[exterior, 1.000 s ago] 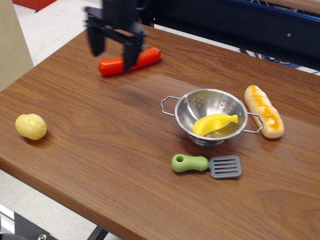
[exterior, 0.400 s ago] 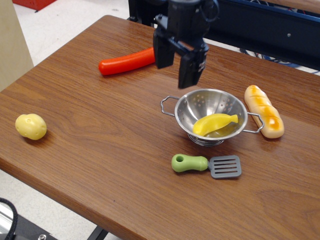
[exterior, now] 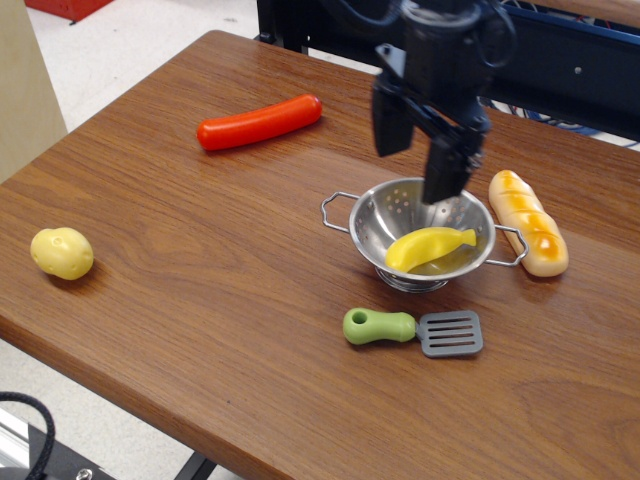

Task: Take banana out of colander

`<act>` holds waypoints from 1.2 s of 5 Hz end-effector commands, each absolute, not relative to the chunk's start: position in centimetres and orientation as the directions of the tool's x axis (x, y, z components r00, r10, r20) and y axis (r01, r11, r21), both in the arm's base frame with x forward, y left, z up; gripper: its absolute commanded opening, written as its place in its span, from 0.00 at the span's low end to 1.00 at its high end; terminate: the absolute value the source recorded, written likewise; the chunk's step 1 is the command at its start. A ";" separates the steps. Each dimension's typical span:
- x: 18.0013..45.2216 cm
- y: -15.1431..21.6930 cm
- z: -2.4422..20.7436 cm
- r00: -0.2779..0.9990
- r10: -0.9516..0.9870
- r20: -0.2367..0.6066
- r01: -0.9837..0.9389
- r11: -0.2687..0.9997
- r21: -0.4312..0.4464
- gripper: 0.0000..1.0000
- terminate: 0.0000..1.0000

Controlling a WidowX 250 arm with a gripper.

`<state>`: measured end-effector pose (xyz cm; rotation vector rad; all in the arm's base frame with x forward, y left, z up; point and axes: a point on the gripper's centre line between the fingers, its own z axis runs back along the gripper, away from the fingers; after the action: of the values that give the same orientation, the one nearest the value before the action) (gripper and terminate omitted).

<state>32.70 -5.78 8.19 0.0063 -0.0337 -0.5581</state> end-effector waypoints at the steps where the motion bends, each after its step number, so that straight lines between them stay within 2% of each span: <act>1: 32.8 -7.2 7.4 0.853 -0.517 0.066 0.516 0.856 0.033 1.00 0.00; 2: 32.6 -7.4 6.5 0.850 -0.521 0.073 0.517 0.853 0.066 1.00 0.00; 6: 31.8 -8.1 3.4 0.854 -0.519 0.033 0.517 0.854 0.063 1.00 0.00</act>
<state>32.02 -7.84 2.23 0.0502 -0.0178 -0.5352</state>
